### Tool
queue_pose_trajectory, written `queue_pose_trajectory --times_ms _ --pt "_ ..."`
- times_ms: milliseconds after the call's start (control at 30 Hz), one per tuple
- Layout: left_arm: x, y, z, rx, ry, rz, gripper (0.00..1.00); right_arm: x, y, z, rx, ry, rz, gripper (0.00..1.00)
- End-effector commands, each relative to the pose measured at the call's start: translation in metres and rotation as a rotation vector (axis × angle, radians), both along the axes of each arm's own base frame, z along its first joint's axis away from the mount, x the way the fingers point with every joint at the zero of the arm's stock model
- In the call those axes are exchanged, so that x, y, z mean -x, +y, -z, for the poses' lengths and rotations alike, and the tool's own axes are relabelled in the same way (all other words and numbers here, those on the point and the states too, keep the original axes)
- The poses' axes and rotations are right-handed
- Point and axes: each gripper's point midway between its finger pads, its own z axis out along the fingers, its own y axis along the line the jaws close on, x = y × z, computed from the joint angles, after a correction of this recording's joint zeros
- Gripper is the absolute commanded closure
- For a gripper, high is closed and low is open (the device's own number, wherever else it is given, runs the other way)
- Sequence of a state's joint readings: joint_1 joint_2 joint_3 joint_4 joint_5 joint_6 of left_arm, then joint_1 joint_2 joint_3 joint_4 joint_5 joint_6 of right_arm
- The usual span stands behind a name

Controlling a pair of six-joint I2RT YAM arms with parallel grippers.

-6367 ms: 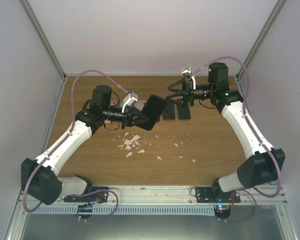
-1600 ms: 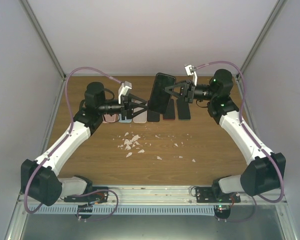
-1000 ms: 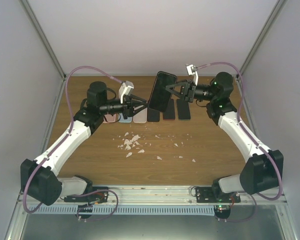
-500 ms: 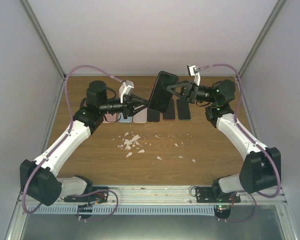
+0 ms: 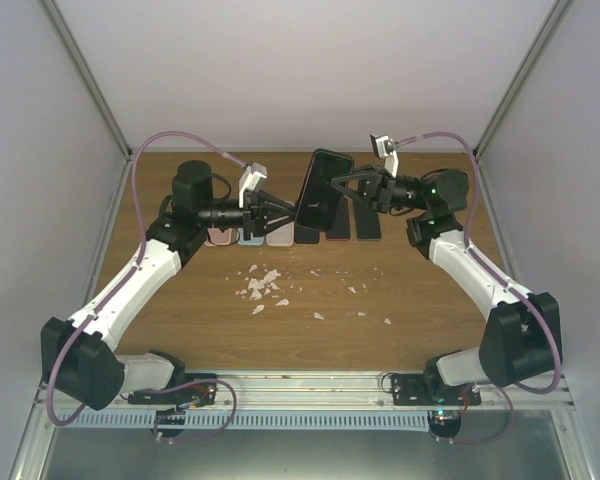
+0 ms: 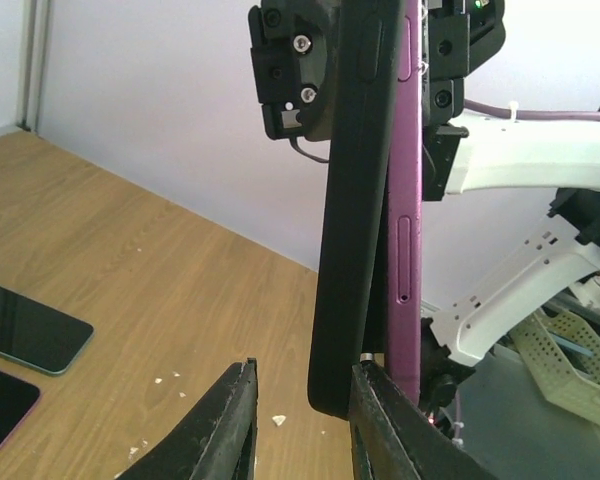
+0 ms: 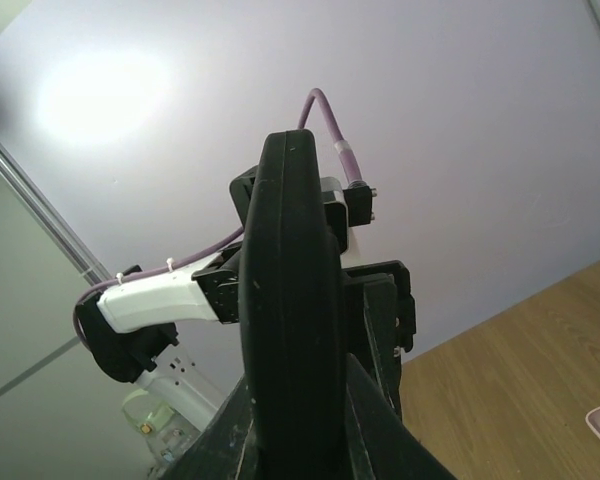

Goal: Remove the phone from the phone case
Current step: Remove the phone case from the phone.

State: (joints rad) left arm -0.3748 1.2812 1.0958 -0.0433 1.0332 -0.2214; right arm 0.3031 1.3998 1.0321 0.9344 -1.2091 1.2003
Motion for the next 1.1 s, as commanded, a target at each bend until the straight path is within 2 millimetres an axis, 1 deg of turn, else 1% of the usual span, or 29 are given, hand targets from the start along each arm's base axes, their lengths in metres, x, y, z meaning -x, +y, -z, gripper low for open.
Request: queue_pose_trajectory --times_ms 0,200,367,533,867,1067 --pt "-0.042 0.003 0.013 -0.022 0.0 -0.165 0.73 0.078 0.024 -0.009 0.052 -0.091 -0.278 1.0" --pt "-0.039 0.003 0.007 -0.001 -0.002 -0.149 0.73 0.083 0.031 0.0 0.062 -0.079 -0.303 0.99" --pt "-0.036 0.001 -0.005 0.027 -0.018 -0.12 0.73 0.084 0.036 0.009 0.073 -0.054 -0.314 0.99" --pt "-0.031 -0.001 -0.011 0.052 -0.016 -0.084 0.73 0.084 0.042 0.019 0.09 -0.038 -0.329 0.99" --pt "-0.015 -0.006 -0.017 0.104 0.01 0.004 0.71 0.087 0.057 0.04 0.119 -0.006 -0.37 0.99" --pt "-0.014 -0.009 -0.015 0.107 0.028 0.006 0.7 0.093 0.07 0.051 0.133 0.02 -0.408 1.0"
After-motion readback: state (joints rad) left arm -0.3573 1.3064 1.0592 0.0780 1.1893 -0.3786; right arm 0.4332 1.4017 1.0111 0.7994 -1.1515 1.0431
